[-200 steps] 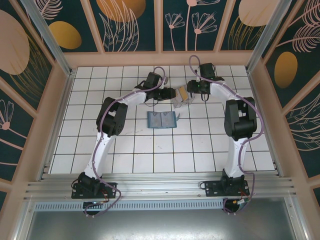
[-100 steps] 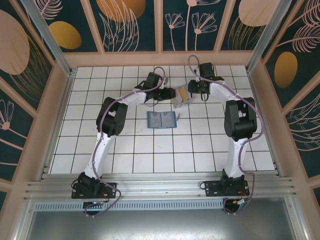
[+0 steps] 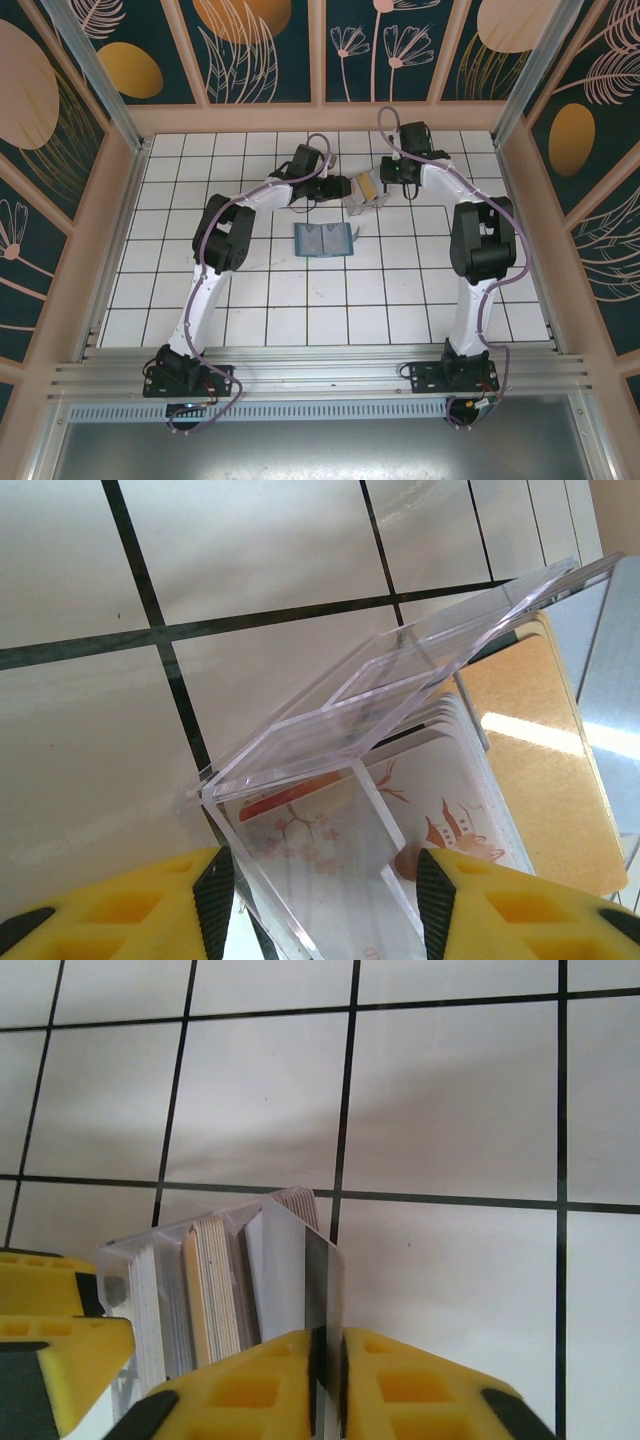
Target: Put the credit cards into the card holder
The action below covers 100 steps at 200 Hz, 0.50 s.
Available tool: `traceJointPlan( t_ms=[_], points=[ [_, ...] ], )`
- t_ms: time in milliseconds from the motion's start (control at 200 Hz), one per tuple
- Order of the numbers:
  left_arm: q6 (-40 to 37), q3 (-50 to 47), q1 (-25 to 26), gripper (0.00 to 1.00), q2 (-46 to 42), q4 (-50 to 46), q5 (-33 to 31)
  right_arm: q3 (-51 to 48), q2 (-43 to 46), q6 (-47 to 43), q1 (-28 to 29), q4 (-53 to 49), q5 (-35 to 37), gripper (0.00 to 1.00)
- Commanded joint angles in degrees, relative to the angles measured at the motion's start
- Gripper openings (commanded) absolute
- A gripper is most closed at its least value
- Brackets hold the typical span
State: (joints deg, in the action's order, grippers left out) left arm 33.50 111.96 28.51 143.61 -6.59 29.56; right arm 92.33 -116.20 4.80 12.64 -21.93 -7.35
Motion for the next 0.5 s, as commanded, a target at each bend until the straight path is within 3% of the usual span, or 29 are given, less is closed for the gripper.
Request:
traceJointPlan(
  t_ms=[0, 495],
  points=[
    [0.7, -1.4, 0.4, 0.53, -0.7, -3.6, -0.3, 1.8, 3.3, -0.8, 0.2, -1.8, -0.7, 0.09],
    [0.9, -0.8, 0.4, 0.53, -1.0, -3.9, -0.1, 2.6, 6.2, 0.3, -0.1, -2.5, -8.1, 0.03]
  ],
)
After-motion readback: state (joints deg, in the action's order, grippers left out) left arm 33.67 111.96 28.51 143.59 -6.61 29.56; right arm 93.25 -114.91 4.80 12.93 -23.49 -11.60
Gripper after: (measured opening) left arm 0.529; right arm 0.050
